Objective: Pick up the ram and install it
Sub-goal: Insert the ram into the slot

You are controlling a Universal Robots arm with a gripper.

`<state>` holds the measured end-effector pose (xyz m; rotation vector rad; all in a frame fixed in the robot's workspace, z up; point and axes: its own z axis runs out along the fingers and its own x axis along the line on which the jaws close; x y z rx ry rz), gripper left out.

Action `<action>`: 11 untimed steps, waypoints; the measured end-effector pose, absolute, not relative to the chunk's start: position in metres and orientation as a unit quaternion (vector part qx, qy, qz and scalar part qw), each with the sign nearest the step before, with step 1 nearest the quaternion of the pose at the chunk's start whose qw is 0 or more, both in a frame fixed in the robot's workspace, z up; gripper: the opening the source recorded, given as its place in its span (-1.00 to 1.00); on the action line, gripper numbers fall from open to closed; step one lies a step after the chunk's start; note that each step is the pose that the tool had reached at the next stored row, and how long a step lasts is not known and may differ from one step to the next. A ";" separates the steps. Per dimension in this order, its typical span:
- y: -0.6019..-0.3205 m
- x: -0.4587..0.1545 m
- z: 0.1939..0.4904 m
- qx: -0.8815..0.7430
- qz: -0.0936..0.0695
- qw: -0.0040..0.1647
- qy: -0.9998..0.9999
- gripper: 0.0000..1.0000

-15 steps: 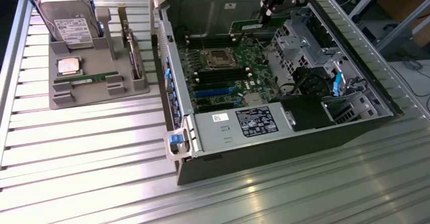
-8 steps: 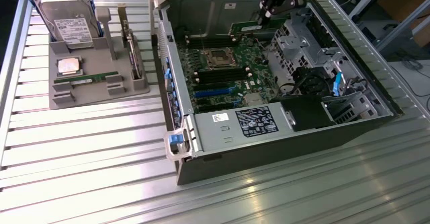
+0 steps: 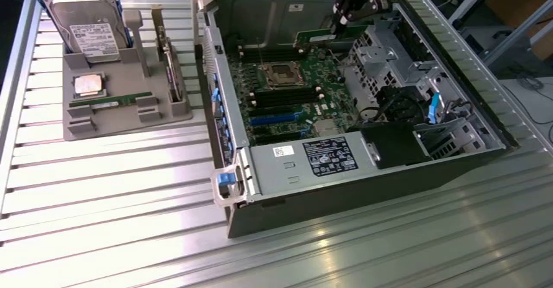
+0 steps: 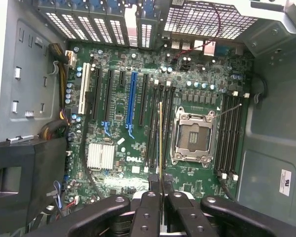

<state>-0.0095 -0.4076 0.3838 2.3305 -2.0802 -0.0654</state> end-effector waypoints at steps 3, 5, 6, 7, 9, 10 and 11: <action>-0.408 -0.009 0.383 0.746 -0.021 0.009 -0.666 -0.76; -0.408 -0.009 0.381 0.746 -0.021 0.008 -0.666 -0.76; -0.408 -0.009 0.381 0.746 -0.021 0.008 -0.666 -0.76; -0.408 -0.009 0.380 0.746 -0.021 0.009 -0.666 -0.76; -0.408 -0.009 0.380 0.746 -0.021 0.009 -0.666 -0.76; -0.408 -0.009 0.379 0.746 -0.021 0.009 -0.666 -0.76; -0.408 -0.009 0.379 0.746 -0.021 0.009 -0.666 -0.76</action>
